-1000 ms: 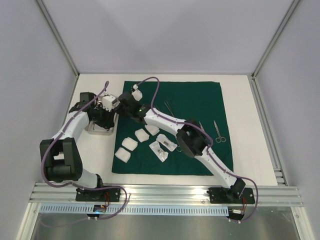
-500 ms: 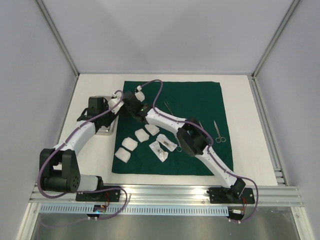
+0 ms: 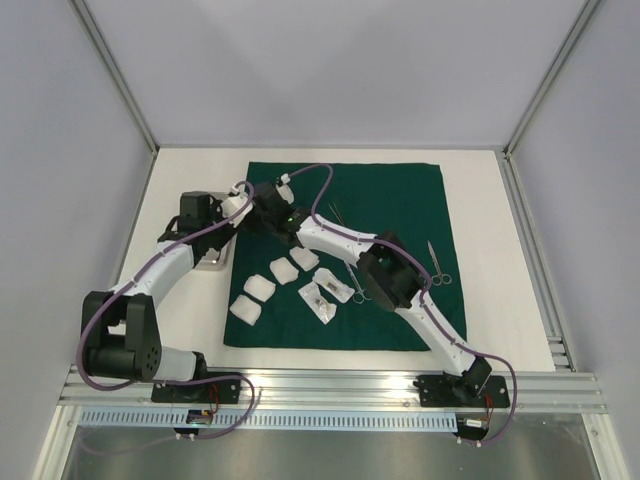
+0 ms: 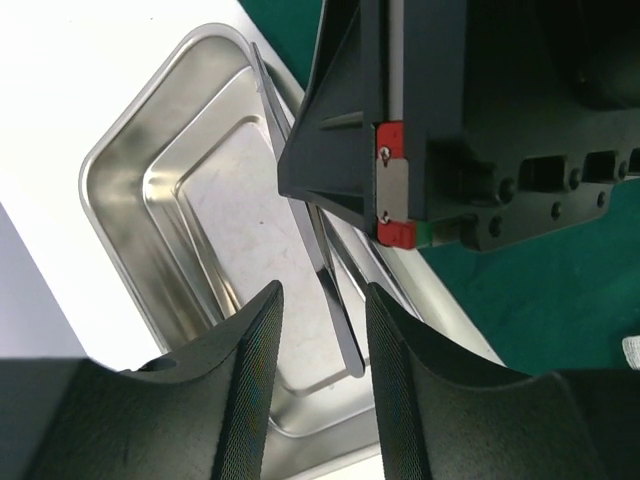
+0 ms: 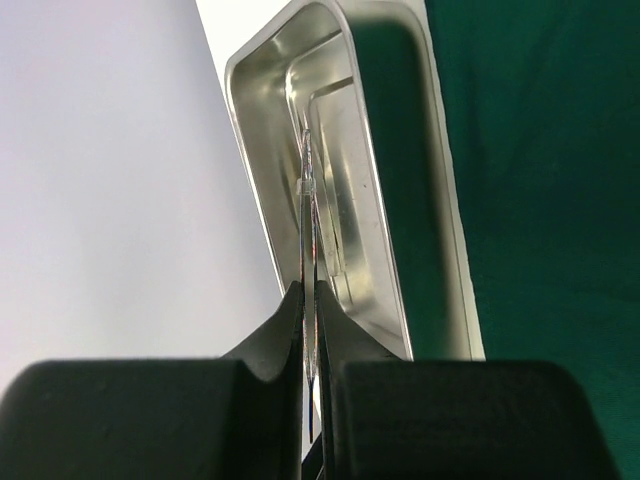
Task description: Prepare the surgical pack
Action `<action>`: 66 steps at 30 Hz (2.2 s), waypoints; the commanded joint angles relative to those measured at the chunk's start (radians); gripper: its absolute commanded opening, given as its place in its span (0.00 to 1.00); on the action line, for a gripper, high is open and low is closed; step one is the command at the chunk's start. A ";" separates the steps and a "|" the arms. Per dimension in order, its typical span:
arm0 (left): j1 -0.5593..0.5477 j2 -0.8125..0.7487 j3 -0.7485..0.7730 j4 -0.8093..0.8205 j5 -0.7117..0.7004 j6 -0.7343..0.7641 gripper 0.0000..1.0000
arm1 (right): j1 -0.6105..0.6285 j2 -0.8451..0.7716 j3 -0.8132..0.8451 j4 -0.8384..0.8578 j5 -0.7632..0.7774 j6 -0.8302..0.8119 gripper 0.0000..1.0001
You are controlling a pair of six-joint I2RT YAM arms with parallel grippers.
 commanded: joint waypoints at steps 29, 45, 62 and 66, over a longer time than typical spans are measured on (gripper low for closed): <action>-0.027 0.109 0.061 0.072 -0.041 0.017 0.00 | -0.004 -0.044 -0.057 0.127 -0.096 0.075 0.02; 0.235 0.201 0.173 -0.014 0.068 -0.215 0.00 | -0.058 -0.170 -0.203 0.222 -0.103 -0.070 0.30; 0.275 0.407 0.284 -0.123 -0.003 -0.269 0.00 | -0.093 -0.254 -0.356 0.271 -0.099 -0.119 0.28; 0.275 0.435 0.305 -0.163 0.005 -0.264 0.08 | -0.102 -0.257 -0.367 0.274 -0.099 -0.117 0.28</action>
